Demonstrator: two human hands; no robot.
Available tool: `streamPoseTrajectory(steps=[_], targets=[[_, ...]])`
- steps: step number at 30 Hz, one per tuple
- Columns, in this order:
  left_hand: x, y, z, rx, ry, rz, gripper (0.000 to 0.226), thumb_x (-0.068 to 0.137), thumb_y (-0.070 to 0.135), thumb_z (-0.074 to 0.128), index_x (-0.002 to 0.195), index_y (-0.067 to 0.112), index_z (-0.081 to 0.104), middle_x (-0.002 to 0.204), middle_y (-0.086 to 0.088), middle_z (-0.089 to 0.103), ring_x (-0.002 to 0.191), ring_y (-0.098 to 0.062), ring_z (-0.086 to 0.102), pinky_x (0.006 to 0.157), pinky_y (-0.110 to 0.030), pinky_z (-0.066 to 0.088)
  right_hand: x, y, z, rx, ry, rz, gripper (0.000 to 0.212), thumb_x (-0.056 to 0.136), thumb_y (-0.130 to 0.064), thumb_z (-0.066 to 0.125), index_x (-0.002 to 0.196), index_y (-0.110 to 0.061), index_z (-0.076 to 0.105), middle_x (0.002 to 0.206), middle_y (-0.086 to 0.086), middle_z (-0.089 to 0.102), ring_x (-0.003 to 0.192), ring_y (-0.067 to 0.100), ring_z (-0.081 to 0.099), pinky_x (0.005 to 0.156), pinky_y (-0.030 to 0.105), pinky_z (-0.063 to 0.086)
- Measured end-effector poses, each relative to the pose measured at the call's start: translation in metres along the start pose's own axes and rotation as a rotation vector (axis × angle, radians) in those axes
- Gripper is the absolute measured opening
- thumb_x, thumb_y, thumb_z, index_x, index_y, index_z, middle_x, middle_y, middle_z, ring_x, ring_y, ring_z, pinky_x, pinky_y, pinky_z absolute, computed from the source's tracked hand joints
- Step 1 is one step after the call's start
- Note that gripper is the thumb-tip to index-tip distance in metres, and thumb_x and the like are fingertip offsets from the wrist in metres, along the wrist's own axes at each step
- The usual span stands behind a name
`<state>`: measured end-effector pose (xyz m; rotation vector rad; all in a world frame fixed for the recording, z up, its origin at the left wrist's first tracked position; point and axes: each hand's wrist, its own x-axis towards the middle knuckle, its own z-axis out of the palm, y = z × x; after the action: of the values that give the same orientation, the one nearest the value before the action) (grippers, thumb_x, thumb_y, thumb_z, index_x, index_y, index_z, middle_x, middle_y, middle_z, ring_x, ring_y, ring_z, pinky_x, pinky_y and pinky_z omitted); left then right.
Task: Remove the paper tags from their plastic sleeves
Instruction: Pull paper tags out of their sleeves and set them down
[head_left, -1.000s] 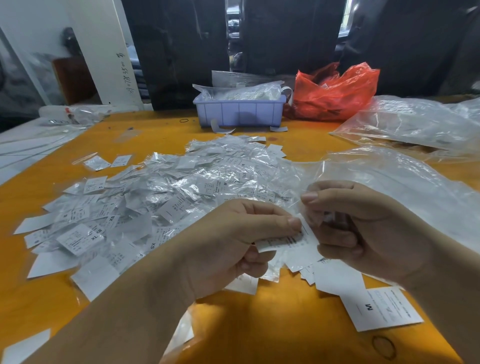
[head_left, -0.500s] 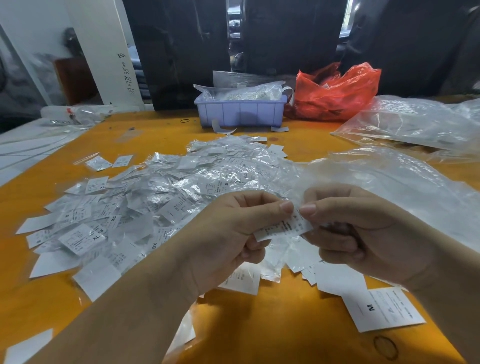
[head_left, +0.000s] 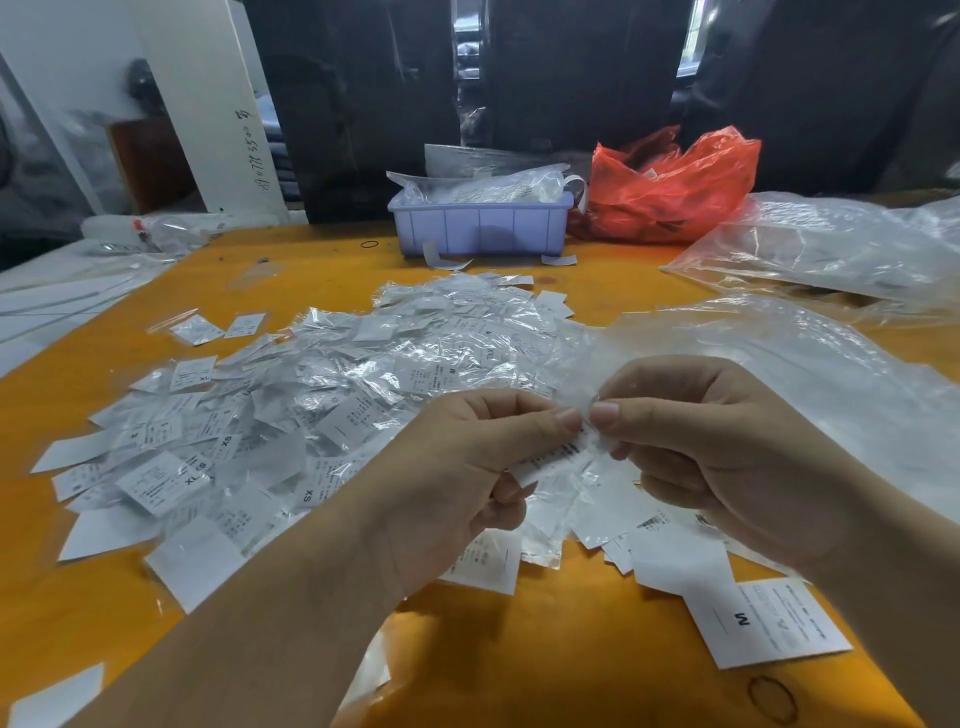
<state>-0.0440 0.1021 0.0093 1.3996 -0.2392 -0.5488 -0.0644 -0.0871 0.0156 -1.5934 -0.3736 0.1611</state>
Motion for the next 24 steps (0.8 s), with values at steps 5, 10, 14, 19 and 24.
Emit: streamPoseTrajectory(steps=[5,10,14,19,24], targets=[[-0.0018,0.0015,-0.0012,0.016,-0.050,-0.030,0.023,0.067,0.021,0.075,0.081,0.004,0.068,0.064,-0.005,0.052,0.049,-0.011,0.033,0.041,-0.018,0.027,-0.0002,0.0014,0.0000,0.006,0.007,-0.014,0.010,0.077,-0.017,0.066,0.073,-0.012,0.074,0.060,0.007,0.053,0.039,0.010,0.028,0.038,0.018,0.023],[-0.0027,0.0020,-0.0012,0.033,-0.061,-0.041,0.024,0.064,0.021,0.076,0.079,0.005,0.069,0.067,-0.007,0.055,0.052,-0.012,0.032,0.041,-0.018,0.027,0.0004,0.0021,0.0002,0.014,0.016,-0.014,0.010,0.077,-0.017,0.065,0.072,-0.012,0.073,0.059,0.006,0.053,0.039,0.010,0.027,0.039,0.017,0.023],[-0.0030,0.0020,-0.0024,0.037,-0.089,-0.044,0.018,0.067,0.018,0.075,0.078,0.005,0.069,0.067,-0.007,0.055,0.049,-0.011,0.031,0.041,-0.018,0.025,-0.0001,0.0018,0.0010,0.023,0.047,-0.011,0.012,0.076,-0.015,0.064,0.073,-0.010,0.074,0.055,0.003,0.052,0.040,0.010,0.026,0.038,0.018,0.022],[-0.0031,0.0010,-0.0017,0.065,-0.123,-0.052,0.010,0.071,0.016,0.079,0.075,0.010,0.072,0.072,-0.010,0.053,0.050,-0.012,0.031,0.040,-0.017,0.027,0.0000,0.0003,0.0020,0.046,0.054,0.007,0.015,0.078,-0.020,0.064,0.069,-0.009,0.071,0.048,-0.003,0.047,0.039,0.009,0.025,0.038,0.018,0.020],[-0.0027,0.0008,-0.0014,0.058,-0.120,-0.053,0.016,0.070,0.017,0.074,0.080,0.006,0.069,0.068,-0.007,0.055,0.051,-0.013,0.029,0.039,-0.017,0.027,-0.0011,-0.0010,0.0026,0.016,0.044,0.024,0.019,0.081,-0.023,0.072,0.067,-0.011,0.070,0.047,-0.004,0.043,0.040,0.009,0.024,0.038,0.019,0.020]])
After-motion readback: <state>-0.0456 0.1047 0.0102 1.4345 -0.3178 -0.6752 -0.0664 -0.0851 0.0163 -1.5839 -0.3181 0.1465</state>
